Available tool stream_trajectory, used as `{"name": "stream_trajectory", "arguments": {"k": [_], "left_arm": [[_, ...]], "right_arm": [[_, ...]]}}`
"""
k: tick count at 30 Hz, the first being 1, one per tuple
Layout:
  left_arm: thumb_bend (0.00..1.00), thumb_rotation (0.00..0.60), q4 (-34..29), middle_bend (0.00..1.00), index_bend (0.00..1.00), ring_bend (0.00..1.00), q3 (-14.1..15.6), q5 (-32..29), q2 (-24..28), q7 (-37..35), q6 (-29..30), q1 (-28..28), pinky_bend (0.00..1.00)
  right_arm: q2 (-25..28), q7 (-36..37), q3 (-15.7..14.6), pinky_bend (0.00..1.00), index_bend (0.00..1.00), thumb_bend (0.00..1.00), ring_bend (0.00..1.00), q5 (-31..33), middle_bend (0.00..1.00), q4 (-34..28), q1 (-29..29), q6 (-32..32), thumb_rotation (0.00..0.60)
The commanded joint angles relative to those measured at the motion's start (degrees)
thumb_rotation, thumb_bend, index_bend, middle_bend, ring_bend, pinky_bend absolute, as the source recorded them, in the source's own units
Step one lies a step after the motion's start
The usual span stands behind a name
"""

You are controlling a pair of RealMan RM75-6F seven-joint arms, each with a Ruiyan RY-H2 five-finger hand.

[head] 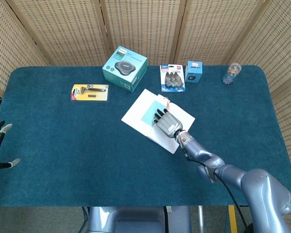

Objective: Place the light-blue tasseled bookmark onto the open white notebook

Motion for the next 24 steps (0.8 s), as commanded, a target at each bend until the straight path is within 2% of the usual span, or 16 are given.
{"name": "stream_trajectory", "arguments": {"k": [1,4,8,12,24], "left_arm": [[0.0,0.6,-0.1,0.0,0.0,0.0,0.0,0.1,0.0,0.0,0.0,0.0,0.0],[0.0,0.6,-0.1,0.0,0.0,0.0,0.1,0.1,0.0,0.0,0.1,0.0,0.0],[0.0,0.6,-0.1,0.0,0.0,0.0,0.0,0.1,0.0,-0.1,0.1,0.0,0.0],[0.0,0.6,-0.1,0.0,0.0,0.0,0.2,0.4,0.0,-0.1,0.1,0.0,0.0],[0.0,0.6,-0.2,0.0,0.0,0.0,0.3,0.8,0.4,-1.0,0.3,0.1,0.0]], "right_arm": [[0.0,0.2,0.0,0.19,0.18,1.0,0.02,-0.6,0.13,-0.2,-0.3,0.2,0.6],[0.0,1.0,0.4,0.19,0.18,1.0,0.02,-2.0,0.13,-0.7,-0.6,1.6,0.6],[0.6,3.6,2.4,0.19,0.18,1.0,0.02,-3.3,0.12,-2.6,-0.8,4.1,0.6],[0.5,5.3,4.5,0.19,0.18,1.0,0.02,-1.6,0.12,-3.5,-0.6,3.4,0.6],[-4.0,-0.9,4.8,0.19,0.18,1.0,0.02,4.4,0.12,2.3,0.4,-0.2,0.6]]}}
